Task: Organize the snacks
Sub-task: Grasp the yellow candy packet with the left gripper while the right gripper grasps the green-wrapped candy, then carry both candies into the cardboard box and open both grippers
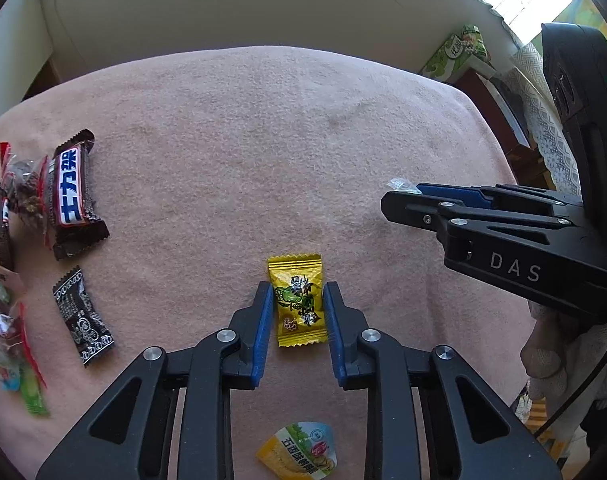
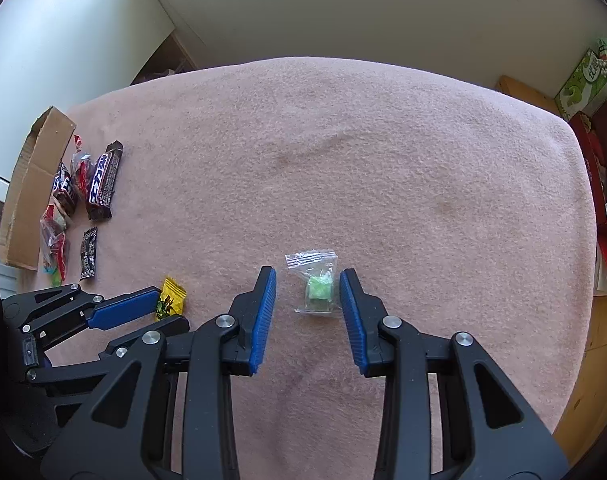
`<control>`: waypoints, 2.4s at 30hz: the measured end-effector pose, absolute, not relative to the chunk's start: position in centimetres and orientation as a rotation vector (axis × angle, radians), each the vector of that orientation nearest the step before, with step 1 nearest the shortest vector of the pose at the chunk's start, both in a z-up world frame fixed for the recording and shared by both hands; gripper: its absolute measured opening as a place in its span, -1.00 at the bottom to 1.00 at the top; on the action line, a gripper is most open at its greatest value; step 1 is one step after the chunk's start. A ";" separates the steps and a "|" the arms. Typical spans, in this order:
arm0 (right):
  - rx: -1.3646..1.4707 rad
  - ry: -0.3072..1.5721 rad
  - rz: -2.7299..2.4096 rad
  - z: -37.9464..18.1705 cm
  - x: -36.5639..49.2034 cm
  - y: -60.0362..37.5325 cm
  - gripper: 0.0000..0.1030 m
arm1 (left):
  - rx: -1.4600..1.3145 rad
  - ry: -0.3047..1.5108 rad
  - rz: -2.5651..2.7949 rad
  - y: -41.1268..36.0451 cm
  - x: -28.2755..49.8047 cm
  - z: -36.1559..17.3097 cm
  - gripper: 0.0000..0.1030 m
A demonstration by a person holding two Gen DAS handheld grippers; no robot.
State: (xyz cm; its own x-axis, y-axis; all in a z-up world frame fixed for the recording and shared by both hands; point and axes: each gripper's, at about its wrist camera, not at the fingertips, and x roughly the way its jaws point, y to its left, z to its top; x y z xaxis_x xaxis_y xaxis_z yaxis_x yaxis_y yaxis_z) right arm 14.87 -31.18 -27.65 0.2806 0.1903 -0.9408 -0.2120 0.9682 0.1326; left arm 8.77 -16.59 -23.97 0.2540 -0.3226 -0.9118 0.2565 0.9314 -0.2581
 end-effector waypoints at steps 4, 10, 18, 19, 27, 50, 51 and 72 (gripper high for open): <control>-0.026 1.264 0.264 -27.8 14.8 -31.2 -0.44 | -0.015 1.232 -0.402 -17.0 8.5 -24.1 -0.57; -0.045 1.264 0.255 -28.0 14.5 -31.0 -0.58 | -0.004 1.223 -0.412 -17.7 8.8 -24.4 -0.59; -0.018 1.246 0.251 -27.5 13.7 -31.1 -0.60 | -0.075 1.216 -0.396 -15.4 8.6 -23.4 -0.59; -0.017 1.243 0.252 -27.3 13.6 -31.0 -0.60 | -0.078 1.211 -0.393 -15.1 8.6 -23.2 -0.59; -0.015 1.213 0.269 -25.2 12.9 -29.5 -0.60 | -0.125 1.176 -0.363 -12.2 8.4 -21.5 -0.59; -0.113 1.088 0.571 -18.1 13.1 -10.5 -0.60 | -0.315 1.007 -0.049 5.7 5.7 -16.6 -0.59; -0.117 1.086 0.587 -18.0 13.2 -9.5 -0.60 | -0.319 1.002 -0.031 6.7 5.4 -16.6 -0.59; -0.264 1.105 0.776 -19.7 14.4 7.5 -0.60 | -0.392 0.973 0.210 19.1 1.9 -18.1 -0.59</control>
State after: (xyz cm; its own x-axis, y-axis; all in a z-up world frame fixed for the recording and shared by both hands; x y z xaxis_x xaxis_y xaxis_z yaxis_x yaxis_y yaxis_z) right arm 14.37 7.51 -19.72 0.2231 0.4290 -0.8753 -0.6774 0.7140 0.1772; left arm 1.91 19.09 -18.13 0.5497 -0.0013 -0.8354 -0.3454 0.9102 -0.2287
